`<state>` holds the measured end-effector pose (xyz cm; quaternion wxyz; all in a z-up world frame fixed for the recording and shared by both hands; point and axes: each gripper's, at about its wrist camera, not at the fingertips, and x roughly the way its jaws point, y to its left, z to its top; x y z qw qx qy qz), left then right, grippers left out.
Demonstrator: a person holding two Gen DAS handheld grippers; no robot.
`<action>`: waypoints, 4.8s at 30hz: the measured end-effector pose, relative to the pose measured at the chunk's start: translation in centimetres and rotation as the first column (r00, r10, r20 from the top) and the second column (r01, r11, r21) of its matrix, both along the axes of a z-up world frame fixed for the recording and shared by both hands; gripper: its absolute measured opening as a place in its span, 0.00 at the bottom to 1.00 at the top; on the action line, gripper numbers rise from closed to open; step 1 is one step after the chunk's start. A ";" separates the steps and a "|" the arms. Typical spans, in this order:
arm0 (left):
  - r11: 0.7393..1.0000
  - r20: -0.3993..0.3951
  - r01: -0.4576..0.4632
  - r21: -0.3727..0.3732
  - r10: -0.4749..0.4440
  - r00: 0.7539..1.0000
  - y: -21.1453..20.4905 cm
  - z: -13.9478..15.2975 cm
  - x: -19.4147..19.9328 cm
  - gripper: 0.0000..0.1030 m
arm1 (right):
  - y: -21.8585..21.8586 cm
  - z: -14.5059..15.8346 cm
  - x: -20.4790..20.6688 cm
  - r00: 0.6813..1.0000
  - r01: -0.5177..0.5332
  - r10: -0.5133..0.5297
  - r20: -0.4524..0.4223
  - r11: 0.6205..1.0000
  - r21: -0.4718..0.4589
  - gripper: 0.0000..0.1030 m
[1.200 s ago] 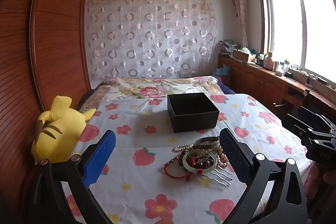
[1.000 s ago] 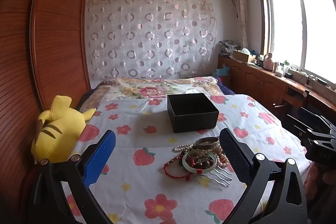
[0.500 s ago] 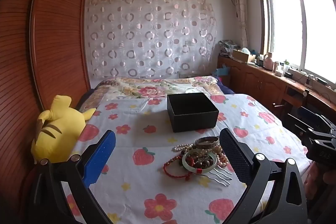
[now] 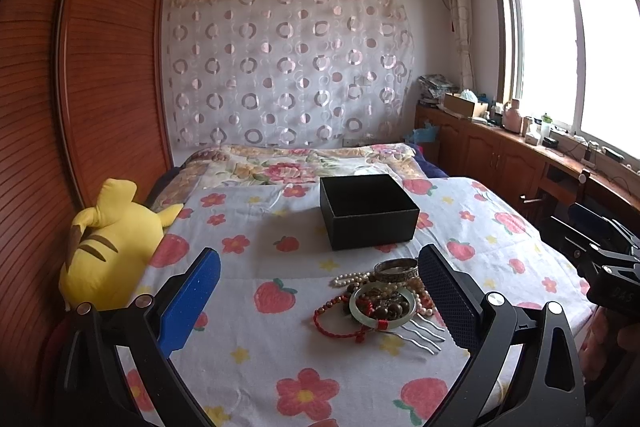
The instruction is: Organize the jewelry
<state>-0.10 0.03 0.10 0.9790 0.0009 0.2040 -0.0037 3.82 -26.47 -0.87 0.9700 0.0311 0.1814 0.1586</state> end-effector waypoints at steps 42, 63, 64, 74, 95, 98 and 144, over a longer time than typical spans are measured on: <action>1.000 0.001 0.000 -0.001 0.000 1.000 0.0 -0.1 0.1 0.93 | -0.2 0.0 -0.1 1.000 -0.001 0.001 0.002 1.000 0.002 0.98; 1.000 -0.087 -0.015 -0.011 0.014 0.996 1.7 -3.4 1.9 0.93 | 1.6 -1.6 1.2 0.996 -0.080 0.078 -0.049 0.996 -0.035 0.97; 1.000 -0.091 -0.013 -0.012 0.012 0.996 1.8 -3.5 1.9 0.93 | 1.7 -1.7 1.4 0.995 -0.090 0.087 -0.056 0.995 -0.041 0.96; 0.999 -0.172 0.021 -0.028 -0.025 0.985 3.0 -5.2 3.4 0.93 | 3.6 -3.8 4.8 0.956 -0.244 0.227 -0.184 0.967 -0.076 0.79; 0.993 -0.309 0.092 -0.071 -0.110 0.945 4.0 -8.7 5.8 0.93 | 10.1 -8.2 14.5 0.802 -0.476 0.381 -0.460 0.873 -0.105 0.61; 0.992 -0.316 0.099 -0.073 -0.117 0.942 4.0 -8.9 5.9 0.93 | 10.3 -8.7 15.2 0.779 -0.485 0.390 -0.492 0.871 -0.078 0.62; 0.923 -0.495 0.382 -0.041 -0.350 0.795 -5.1 -10.3 13.1 0.74 | 0.8 -9.1 9.6 0.901 -0.304 0.255 -0.351 0.948 -0.092 0.61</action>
